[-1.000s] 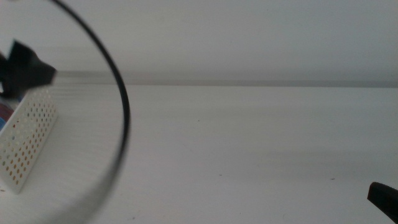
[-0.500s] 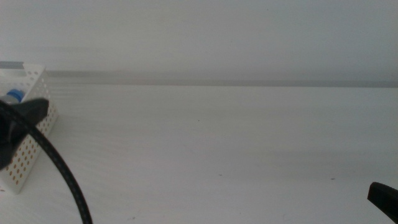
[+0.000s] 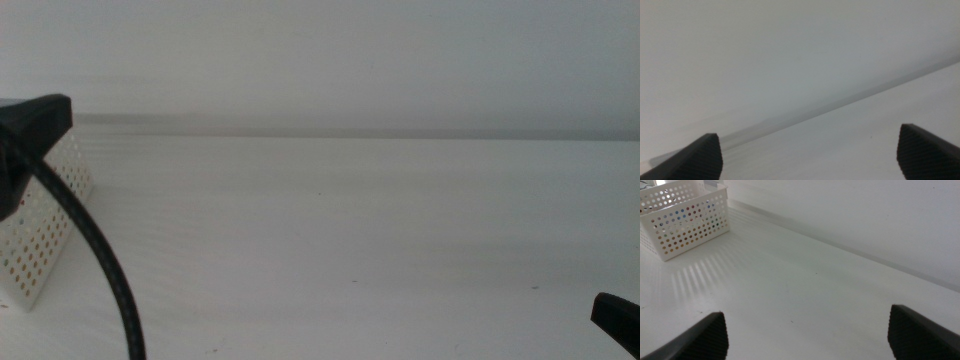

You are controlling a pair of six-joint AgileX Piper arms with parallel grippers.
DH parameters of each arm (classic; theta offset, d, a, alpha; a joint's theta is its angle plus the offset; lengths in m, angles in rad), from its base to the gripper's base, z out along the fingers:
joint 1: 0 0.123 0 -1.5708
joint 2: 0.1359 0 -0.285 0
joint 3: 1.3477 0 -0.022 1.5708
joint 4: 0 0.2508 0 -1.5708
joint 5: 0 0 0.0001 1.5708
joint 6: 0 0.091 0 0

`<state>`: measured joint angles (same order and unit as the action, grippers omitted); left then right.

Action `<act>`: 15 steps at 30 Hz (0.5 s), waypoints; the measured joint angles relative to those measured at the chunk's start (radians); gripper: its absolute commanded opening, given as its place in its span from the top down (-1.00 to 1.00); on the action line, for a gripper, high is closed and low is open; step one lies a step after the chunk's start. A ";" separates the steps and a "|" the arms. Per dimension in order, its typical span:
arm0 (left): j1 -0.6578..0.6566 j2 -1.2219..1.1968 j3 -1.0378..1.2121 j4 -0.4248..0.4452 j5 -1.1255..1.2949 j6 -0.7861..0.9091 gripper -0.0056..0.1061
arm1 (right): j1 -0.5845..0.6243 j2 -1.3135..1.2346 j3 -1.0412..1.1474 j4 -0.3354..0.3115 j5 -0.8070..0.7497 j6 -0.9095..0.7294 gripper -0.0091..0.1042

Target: Use arms to grab the bottles and put them into the dustbin to the left of the table.

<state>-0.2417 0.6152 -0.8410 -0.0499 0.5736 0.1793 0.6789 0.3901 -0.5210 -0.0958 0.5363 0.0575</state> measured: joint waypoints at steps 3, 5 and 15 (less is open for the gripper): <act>0.000 0.000 0.002 0.033 -0.006 -0.060 -0.78 | 0.000 0.000 0.000 0.000 0.000 0.000 -0.66; 0.000 0.000 0.004 0.050 -0.006 -0.081 -0.78 | 0.000 0.000 0.000 0.000 0.000 0.000 -0.66; 0.000 0.000 0.004 0.076 -0.017 -0.216 -0.78 | 0.000 0.000 0.000 0.000 0.000 0.000 -0.66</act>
<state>-0.2417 0.6152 -0.8369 0.0259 0.5569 -0.0364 0.6789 0.3901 -0.5210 -0.0958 0.5363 0.0575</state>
